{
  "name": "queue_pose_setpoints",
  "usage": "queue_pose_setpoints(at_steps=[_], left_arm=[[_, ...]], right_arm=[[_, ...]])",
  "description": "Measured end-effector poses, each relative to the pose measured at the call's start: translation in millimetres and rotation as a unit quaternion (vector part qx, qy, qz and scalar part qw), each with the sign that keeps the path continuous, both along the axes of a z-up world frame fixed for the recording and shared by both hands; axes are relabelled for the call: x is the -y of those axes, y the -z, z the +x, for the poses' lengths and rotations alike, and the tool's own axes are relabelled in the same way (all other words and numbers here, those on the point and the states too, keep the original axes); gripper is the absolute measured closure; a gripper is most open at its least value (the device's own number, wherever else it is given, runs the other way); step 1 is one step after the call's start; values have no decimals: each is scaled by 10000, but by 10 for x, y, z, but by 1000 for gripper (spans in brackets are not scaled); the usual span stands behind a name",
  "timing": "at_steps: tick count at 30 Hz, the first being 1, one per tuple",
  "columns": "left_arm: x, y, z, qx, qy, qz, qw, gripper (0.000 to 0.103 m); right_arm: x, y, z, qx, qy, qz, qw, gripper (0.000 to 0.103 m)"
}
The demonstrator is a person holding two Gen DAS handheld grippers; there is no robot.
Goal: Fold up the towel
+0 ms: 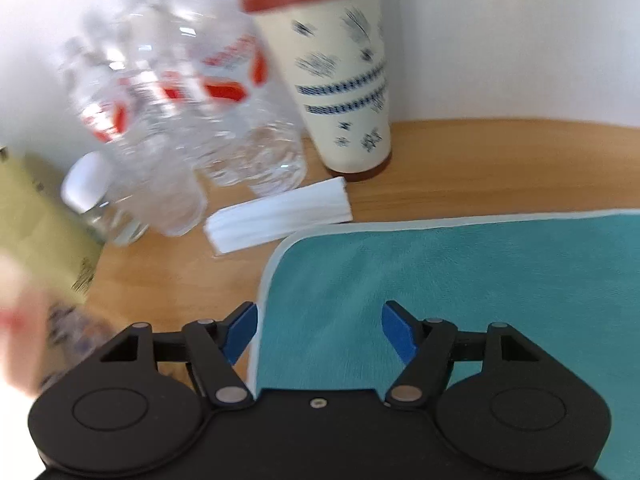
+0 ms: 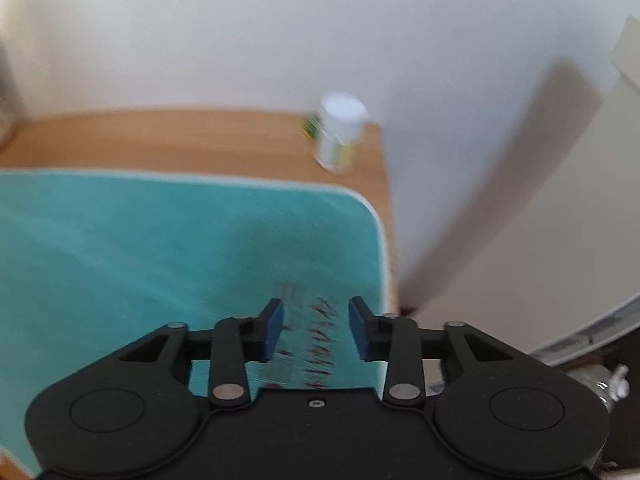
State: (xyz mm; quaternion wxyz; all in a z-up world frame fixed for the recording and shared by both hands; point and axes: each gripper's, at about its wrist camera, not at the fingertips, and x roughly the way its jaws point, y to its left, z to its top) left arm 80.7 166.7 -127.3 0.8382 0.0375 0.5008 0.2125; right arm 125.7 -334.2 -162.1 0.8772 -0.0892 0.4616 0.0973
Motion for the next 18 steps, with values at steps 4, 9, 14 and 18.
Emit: queue_pose_setpoints(at_steps=[4,9,14,18], left_arm=[[22,-254,-360,203,-576,-410,9973,24],[45,-346,-662,299,-1028,-703,9918,24],[156,-339,-977,231,-1945,-734,9779,21],[285,-278,-1163,215,-2708,-850,9586,21]], right_arm=[[-188,-317,-33,227,-370,315,9986,56],[-453,-532,65,323,-1109,988,9884,53],[-1083,-516,383,458,-2860,888,9530,49],[-1581,-499,585,496,-3860,893,9168,49]])
